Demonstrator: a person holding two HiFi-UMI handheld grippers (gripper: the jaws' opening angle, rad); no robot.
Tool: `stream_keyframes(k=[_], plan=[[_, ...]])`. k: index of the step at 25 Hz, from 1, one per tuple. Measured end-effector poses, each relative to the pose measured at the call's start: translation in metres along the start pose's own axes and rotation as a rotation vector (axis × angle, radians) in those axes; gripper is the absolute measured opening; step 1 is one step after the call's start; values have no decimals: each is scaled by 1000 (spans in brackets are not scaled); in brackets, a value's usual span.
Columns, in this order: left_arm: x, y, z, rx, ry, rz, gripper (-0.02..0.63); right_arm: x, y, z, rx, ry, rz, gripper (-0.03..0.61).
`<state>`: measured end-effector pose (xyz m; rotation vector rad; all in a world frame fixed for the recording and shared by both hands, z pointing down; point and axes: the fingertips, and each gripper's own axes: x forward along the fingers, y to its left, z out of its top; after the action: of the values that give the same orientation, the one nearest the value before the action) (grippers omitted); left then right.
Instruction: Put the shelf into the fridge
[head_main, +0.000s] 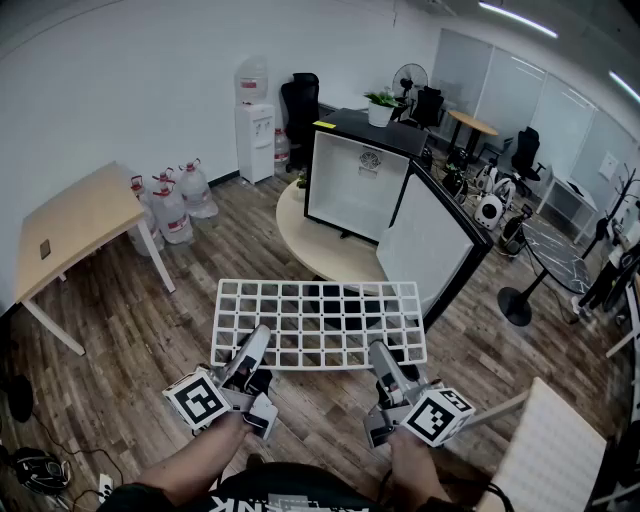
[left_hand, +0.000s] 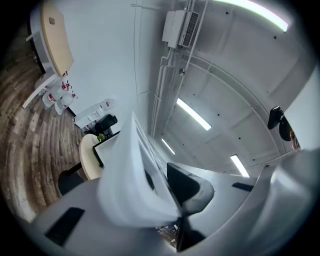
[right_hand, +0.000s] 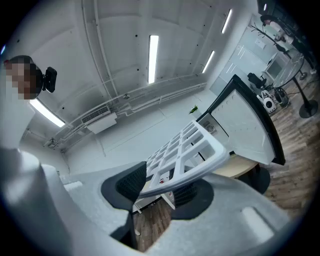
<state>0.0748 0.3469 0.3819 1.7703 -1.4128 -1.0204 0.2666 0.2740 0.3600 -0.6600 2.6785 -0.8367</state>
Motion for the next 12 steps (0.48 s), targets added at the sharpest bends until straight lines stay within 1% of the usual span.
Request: stream_keyframes(k=[8,12], plan=[[-3,3,9,1,5,1,77,7,5,-3,-2,-1,-3,140],[-3,4,11,-2,5,-11,77,8,8,-5,0,-8,1,140]])
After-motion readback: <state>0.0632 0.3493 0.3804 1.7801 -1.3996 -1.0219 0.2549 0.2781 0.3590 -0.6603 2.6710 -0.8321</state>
